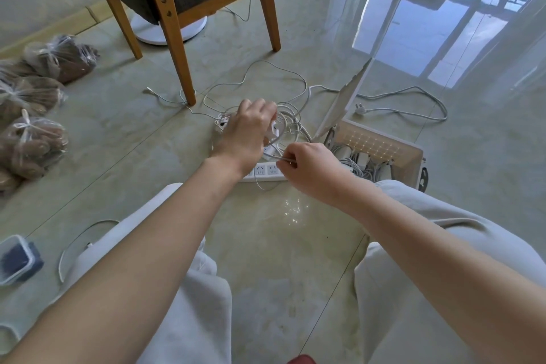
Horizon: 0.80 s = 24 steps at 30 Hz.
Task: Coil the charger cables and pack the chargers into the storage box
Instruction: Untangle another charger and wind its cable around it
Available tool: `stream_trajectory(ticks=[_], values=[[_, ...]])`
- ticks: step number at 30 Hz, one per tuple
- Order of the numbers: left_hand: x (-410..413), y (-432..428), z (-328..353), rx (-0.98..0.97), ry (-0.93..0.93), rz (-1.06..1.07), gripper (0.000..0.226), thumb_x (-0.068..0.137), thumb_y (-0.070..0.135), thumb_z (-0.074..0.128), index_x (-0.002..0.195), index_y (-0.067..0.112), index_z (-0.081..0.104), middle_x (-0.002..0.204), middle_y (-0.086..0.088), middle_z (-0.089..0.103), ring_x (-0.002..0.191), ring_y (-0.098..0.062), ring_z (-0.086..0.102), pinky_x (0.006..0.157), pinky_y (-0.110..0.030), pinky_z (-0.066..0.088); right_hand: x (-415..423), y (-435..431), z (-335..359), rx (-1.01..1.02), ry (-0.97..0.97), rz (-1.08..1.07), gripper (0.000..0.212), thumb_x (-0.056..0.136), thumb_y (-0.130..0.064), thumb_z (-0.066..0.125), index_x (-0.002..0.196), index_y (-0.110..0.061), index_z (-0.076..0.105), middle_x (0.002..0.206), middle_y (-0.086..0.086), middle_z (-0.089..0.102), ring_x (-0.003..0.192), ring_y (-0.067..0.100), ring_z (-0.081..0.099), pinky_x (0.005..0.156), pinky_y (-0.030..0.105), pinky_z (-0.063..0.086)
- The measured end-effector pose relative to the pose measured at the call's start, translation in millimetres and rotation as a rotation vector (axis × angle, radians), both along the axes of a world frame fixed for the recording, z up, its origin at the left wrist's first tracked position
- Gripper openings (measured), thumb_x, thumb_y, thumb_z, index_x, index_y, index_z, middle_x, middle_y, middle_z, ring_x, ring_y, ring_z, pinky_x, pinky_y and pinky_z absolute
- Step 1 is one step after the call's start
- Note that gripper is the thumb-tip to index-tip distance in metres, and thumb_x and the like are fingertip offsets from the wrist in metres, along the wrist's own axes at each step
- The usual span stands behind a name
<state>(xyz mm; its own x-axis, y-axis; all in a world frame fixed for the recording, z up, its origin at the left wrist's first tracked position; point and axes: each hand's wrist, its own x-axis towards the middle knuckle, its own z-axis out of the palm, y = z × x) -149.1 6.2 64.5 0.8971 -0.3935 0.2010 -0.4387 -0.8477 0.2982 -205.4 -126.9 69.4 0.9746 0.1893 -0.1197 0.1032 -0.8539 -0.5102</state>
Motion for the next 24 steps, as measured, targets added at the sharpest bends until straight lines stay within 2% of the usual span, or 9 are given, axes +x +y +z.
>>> stream_trajectory(ticks=[2,5,7,9,11,14,19,21,24], values=[[-1,-4,-2,0.072,-0.004,-0.021,0.032,0.083,-0.01,0.049,0.108,0.01,0.053,0.111,-0.007,0.053,0.107,-0.027,0.042,0.086,-0.035,0.035,3,-5,2,-0.007,0.061,0.018,0.029,0.089,-0.022,0.048,0.086,0.003,0.061,0.086,0.016,0.065,0.084,0.028,0.057,0.07,0.031,0.041],[4,-1,-3,0.07,0.074,-0.049,0.036,0.079,-0.011,0.055,0.106,0.012,0.056,0.111,-0.005,0.055,0.107,-0.026,0.042,0.089,-0.035,0.038,8,-17,11,0.128,0.149,-0.017,0.026,0.087,-0.027,0.055,0.077,-0.005,0.064,0.066,0.0,0.063,0.062,0.013,0.051,0.05,0.015,0.035],[5,1,-4,0.058,0.153,-0.121,0.033,0.078,-0.008,0.059,0.103,0.013,0.057,0.11,-0.003,0.057,0.103,-0.023,0.043,0.088,-0.038,0.041,12,-24,14,0.168,0.079,-0.067,0.023,0.085,-0.027,0.059,0.074,-0.009,0.066,0.06,-0.002,0.056,0.057,0.009,0.044,0.05,0.012,0.033],[4,2,-4,0.034,0.211,-0.157,0.029,0.08,-0.005,0.059,0.102,0.015,0.059,0.107,0.001,0.058,0.098,-0.017,0.043,0.083,-0.033,0.042,15,-30,13,0.153,-0.012,-0.092,0.019,0.083,-0.029,0.063,0.079,-0.012,0.068,0.064,-0.002,0.057,0.063,0.01,0.048,0.059,0.016,0.037],[4,5,-2,-0.038,0.266,-0.15,0.023,0.082,0.0,0.061,0.1,0.015,0.063,0.1,0.001,0.059,0.089,-0.013,0.045,0.073,-0.023,0.038,16,-34,10,0.139,-0.052,-0.081,0.018,0.084,-0.03,0.064,0.083,-0.013,0.067,0.074,-0.001,0.061,0.072,0.014,0.052,0.068,0.026,0.041],[1,10,6,-0.196,0.44,-0.132,0.024,0.078,0.001,0.065,0.094,0.019,0.066,0.087,-0.001,0.061,0.071,-0.005,0.052,0.055,-0.011,0.043,17,-39,7,0.124,-0.067,-0.06,0.016,0.093,-0.022,0.053,0.095,-0.01,0.063,0.086,0.001,0.058,0.078,0.016,0.047,0.071,0.029,0.039],[-7,14,18,-0.398,0.593,-0.162,0.023,0.077,0.004,0.072,0.094,0.02,0.069,0.087,0.002,0.067,0.08,-0.011,0.062,0.068,-0.027,0.057,22,-40,1,0.159,-0.137,-0.057,0.02,0.098,-0.014,0.042,0.099,-0.004,0.059,0.088,0.0,0.058,0.082,0.016,0.048,0.067,0.019,0.027],[-10,16,23,-0.486,0.661,-0.166,0.023,0.077,0.006,0.074,0.097,0.017,0.068,0.089,-0.001,0.069,0.082,-0.009,0.063,0.073,-0.028,0.057,22,-38,-1,0.217,-0.106,-0.067,0.024,0.099,-0.014,0.038,0.098,-0.002,0.059,0.088,0.002,0.061,0.076,0.016,0.048,0.062,0.019,0.028],[-15,15,29,-0.661,0.737,-0.19,0.029,0.072,0.002,0.078,0.096,0.016,0.067,0.089,-0.002,0.069,0.079,-0.007,0.061,0.072,-0.024,0.054,18,-31,-3,0.286,-0.018,-0.101,0.026,0.1,-0.014,0.033,0.085,-0.009,0.054,0.071,-0.009,0.054,0.066,0.013,0.044,0.054,0.015,0.032]])
